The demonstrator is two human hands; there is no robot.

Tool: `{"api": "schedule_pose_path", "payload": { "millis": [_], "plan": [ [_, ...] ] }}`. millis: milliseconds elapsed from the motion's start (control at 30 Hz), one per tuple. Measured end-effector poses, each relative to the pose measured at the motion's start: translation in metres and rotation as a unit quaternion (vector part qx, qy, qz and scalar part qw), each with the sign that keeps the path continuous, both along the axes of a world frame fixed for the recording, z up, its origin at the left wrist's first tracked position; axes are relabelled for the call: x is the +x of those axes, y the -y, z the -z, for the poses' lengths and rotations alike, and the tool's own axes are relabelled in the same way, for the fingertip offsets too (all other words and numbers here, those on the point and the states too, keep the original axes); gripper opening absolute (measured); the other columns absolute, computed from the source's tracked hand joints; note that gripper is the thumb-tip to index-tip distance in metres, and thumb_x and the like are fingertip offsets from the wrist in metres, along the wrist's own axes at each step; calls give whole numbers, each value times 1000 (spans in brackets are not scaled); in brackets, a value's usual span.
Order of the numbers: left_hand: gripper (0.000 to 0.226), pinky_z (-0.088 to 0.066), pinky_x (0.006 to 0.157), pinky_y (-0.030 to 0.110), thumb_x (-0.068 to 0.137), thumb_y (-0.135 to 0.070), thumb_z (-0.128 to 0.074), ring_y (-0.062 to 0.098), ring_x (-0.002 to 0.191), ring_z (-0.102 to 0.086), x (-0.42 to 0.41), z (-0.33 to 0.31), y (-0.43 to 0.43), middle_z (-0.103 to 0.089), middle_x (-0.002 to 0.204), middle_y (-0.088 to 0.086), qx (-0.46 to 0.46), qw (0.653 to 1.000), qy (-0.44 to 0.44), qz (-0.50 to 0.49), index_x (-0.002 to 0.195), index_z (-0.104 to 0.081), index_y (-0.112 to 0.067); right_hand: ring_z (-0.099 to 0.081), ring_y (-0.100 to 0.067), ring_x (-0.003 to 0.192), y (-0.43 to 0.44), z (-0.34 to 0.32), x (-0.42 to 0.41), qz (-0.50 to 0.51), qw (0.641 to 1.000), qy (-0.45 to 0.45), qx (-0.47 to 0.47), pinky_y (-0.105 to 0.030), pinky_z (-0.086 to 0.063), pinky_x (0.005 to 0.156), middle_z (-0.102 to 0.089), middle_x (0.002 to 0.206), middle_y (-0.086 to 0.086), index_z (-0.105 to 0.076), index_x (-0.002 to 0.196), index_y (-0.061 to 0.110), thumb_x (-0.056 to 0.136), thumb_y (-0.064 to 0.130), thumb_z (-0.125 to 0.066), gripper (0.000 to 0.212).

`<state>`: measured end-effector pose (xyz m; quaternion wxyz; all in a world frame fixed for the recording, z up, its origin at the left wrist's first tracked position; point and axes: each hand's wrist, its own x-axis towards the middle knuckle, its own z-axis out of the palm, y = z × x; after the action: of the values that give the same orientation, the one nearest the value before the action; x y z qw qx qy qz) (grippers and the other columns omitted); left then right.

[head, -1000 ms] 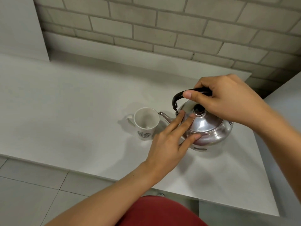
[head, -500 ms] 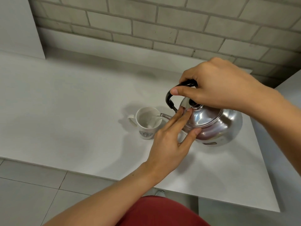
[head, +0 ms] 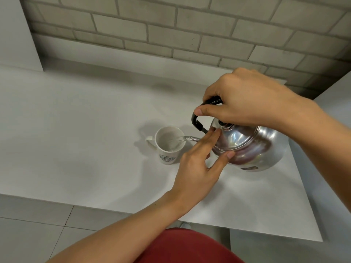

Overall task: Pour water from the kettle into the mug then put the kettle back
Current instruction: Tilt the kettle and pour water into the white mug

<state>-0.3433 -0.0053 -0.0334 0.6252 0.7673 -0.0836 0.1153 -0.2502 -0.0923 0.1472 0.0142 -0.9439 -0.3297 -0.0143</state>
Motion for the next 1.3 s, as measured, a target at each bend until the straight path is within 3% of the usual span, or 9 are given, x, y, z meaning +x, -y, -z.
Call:
{"api": "schedule_pose_path", "payload": {
  "millis": [133, 333, 633, 900, 1167, 1300],
  "plan": [
    [60, -59, 98, 31, 99, -48, -68, 14, 132, -64, 0, -1, -1, -61, 153, -5, -17, 1000, -10, 5, 154, -49, -31, -65, -30, 82, -3, -2, 0, -3, 1000, 6, -13, -34, -45, 65, -77, 83, -3, -81, 98, 27, 92, 64, -60, 43],
    [60, -57, 102, 27, 97, -49, -69, -1, 138, -57, -3, -10, -1, -48, 158, -24, -40, 999, -9, -2, 148, -39, -52, -64, -32, 78, -7, -7, -1, 1, 999, 8, -36, -37, -50, 66, -74, 76, -4, -81, 95, 24, 92, 64, -60, 45],
    [56, -59, 102, 39, 99, -39, -71, 6, 136, -61, -2, -12, 1, -58, 155, -13, -76, 997, -1, -3, 151, -52, -32, -66, -34, 77, -14, -17, 0, -3, 998, 9, -58, -44, -57, 71, -74, 76, -5, -79, 91, 21, 92, 62, -60, 45],
    [55, -59, 102, 37, 98, -38, -71, 4, 136, -61, 0, -15, 2, -59, 153, -13, -104, 995, 3, -8, 150, -55, -28, -59, -34, 72, -17, -18, 2, -13, 998, 21, -54, -34, -40, 58, -66, 67, -1, -80, 91, 23, 91, 61, -63, 42],
    [56, -58, 103, 32, 99, -37, -71, 3, 132, -63, 1, -15, 3, -60, 150, -20, -126, 992, -1, -1, 151, -55, -27, -63, -38, 78, -20, -18, 5, -20, 997, 33, -65, -41, -55, 67, -73, 80, -6, -79, 91, 22, 89, 63, -61, 44],
    [56, -58, 102, 32, 99, -36, -71, 4, 128, -65, 1, -15, 4, -61, 144, -26, -131, 991, 1, -2, 151, -55, -25, -63, -38, 79, -21, -18, 5, -20, 997, 32, -68, -40, -54, 69, -72, 81, -5, -80, 94, 24, 89, 63, -62, 43]
  ]
}}
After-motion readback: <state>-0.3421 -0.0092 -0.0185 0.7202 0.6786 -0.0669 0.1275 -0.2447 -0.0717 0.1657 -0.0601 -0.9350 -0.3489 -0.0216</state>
